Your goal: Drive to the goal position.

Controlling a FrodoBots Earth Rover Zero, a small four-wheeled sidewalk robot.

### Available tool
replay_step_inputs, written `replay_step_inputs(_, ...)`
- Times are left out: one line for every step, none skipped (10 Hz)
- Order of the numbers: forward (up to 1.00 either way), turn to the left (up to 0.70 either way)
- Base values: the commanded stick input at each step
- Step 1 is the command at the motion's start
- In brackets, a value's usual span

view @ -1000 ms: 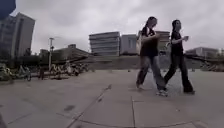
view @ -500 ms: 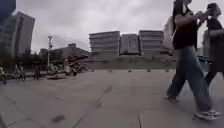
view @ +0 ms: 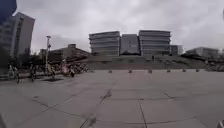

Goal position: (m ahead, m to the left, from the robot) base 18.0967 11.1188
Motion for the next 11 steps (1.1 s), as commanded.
replay_step_inputs(0.7, 0.02)
replay_step_inputs(0.7, 0.02)
replay_step_inputs(0.7, 0.02)
replay_step_inputs(0.7, 0.02)
replay_step_inputs(0.7, 0.01)
replay_step_inputs(0.7, 0.0)
replay_step_inputs(0.7, -0.01)
replay_step_inputs(0.7, -0.03)
replay_step_inputs(0.7, -0.35)
replay_step_inputs(0.7, -0.31)
replay_step_inputs(0.7, -0.21)
